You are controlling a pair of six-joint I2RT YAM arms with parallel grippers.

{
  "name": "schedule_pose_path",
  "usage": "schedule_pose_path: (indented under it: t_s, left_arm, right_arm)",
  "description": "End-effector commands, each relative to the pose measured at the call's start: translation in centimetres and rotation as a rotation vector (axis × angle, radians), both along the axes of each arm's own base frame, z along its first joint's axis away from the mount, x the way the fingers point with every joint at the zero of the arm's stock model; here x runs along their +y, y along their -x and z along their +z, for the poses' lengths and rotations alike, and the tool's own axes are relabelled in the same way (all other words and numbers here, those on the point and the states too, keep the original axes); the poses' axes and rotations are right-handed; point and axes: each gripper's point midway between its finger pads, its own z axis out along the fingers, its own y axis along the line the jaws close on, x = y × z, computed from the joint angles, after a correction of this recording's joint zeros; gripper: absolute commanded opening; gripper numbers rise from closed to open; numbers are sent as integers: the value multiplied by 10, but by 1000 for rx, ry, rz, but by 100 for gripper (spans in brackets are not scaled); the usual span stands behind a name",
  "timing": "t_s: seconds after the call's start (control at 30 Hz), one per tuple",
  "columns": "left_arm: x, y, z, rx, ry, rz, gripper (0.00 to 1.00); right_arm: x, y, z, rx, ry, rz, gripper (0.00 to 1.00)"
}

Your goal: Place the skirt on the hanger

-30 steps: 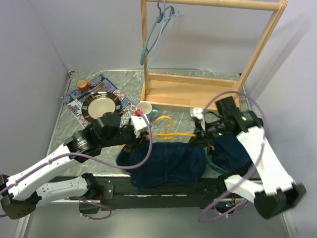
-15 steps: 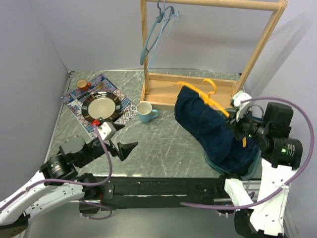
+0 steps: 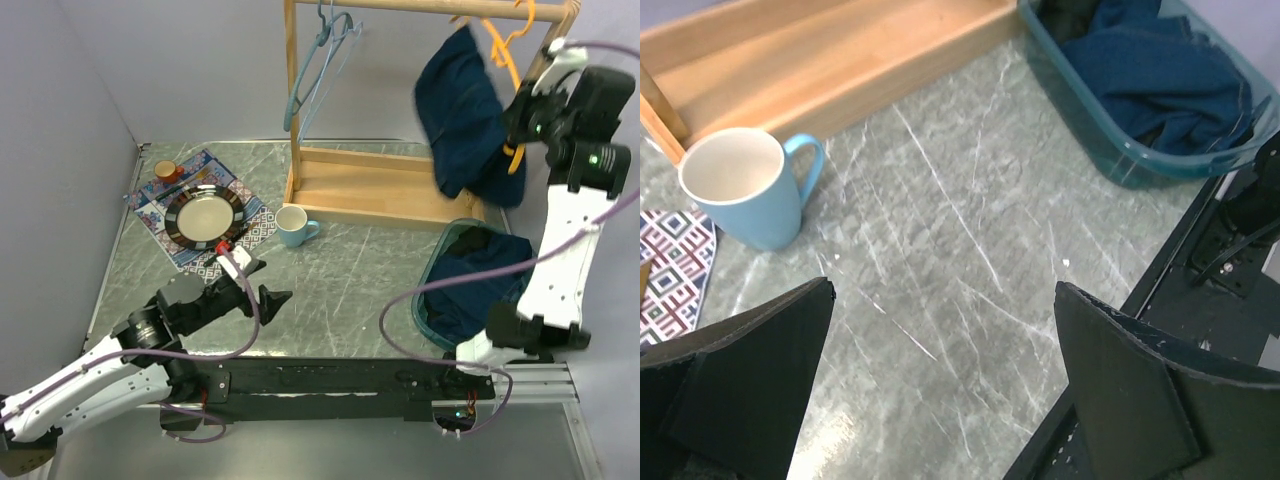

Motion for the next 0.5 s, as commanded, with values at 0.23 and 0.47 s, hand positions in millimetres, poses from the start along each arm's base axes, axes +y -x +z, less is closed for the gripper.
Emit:
schedule_pose_path:
  t_s: [0.23,0.47]
  left_arm:
    - [-9,-3,14,-6,46,-13,97]
    - [-10,-3,11,-12,39,-19,97]
  right_arm:
    - [-35,-64,51,-212,-92,-88,0]
    - [-37,-84,35,-179,-178,41,0]
